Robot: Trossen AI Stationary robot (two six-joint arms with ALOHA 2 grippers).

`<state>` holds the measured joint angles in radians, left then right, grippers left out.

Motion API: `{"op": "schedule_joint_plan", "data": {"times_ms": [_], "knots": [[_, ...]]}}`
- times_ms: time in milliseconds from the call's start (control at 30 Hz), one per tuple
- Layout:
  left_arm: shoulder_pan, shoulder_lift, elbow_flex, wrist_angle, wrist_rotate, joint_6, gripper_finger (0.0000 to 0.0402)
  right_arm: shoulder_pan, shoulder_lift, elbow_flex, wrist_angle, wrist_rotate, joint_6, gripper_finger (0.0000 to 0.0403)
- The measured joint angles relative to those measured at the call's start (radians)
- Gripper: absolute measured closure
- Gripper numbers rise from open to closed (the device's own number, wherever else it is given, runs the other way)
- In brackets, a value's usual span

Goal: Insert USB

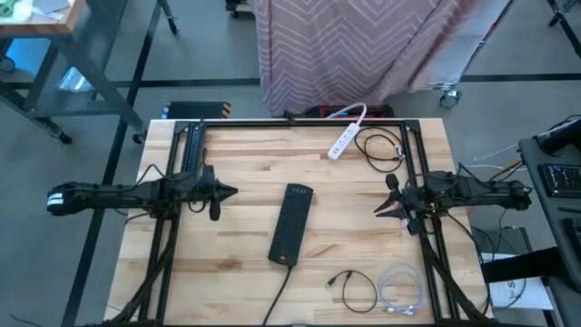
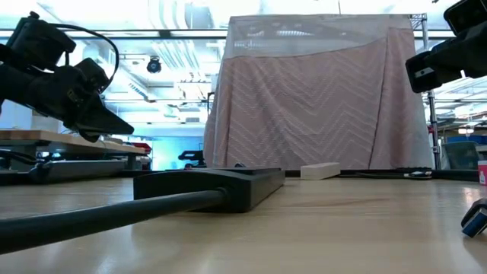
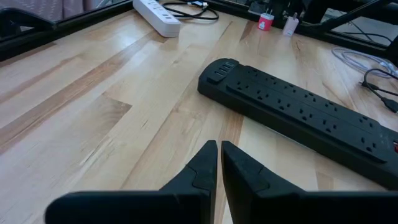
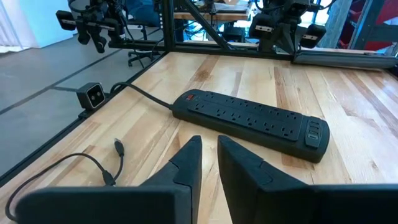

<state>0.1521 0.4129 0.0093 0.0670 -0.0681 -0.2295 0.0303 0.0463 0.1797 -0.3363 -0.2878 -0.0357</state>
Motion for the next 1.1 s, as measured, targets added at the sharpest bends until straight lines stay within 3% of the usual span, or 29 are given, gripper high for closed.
{"op": "schedule_joint_plan", "data": {"times_ms": [533,1100], "knots": [[0.0,0.0,0.0,0.0,0.0,0.0,0.0393,0.0,0.0,0.0,0.0,0.0,0.001,0.0329],[0.0,0.0,0.0,0.0,0.0,0.0,0.0393,0.0,0.0,0.0,0.0,0.0,0.001,0.0362]]}}
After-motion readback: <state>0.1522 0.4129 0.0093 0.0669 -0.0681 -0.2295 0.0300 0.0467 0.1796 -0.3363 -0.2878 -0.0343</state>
